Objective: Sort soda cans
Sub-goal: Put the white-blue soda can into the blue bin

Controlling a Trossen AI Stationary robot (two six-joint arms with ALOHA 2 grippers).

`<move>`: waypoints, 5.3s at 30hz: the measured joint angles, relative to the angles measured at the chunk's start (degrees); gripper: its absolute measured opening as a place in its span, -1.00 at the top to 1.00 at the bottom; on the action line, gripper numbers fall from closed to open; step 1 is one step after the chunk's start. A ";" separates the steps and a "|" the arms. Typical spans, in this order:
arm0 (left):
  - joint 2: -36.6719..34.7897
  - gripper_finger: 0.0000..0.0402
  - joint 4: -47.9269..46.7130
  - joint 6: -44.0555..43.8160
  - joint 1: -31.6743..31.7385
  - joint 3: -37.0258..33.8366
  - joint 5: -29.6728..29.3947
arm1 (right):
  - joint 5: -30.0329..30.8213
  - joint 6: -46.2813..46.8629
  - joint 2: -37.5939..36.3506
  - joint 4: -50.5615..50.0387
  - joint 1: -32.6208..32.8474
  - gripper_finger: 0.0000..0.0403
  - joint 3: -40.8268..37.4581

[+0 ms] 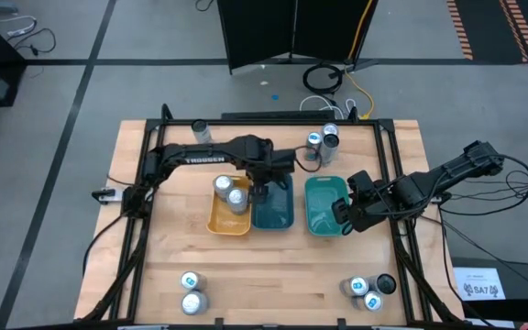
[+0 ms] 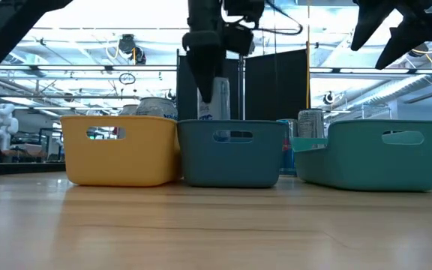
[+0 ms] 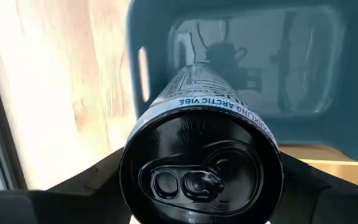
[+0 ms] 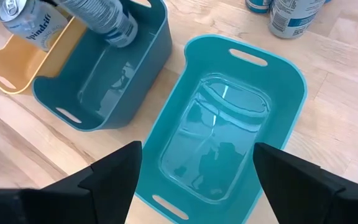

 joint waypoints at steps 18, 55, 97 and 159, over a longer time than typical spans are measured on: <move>0.00 -0.38 1.55 -7.79 2.95 -2.49 2.89 | 0.00 -0.42 0.00 -0.09 0.00 -0.49 0.00; -1.95 -0.72 -9.11 -14.93 3.47 8.49 -9.25 | 2.04 -15.70 -2.34 -4.03 -3.23 -0.49 -0.02; -13.68 -0.72 -0.46 -9.38 48.29 -7.76 8.65 | 6.12 3.25 4.09 3.25 -6.19 -0.49 -0.02; -26.47 -0.34 17.93 -13.29 39.42 -29.79 14.07 | 4.50 1.05 4.04 2.20 -6.01 -0.49 -0.02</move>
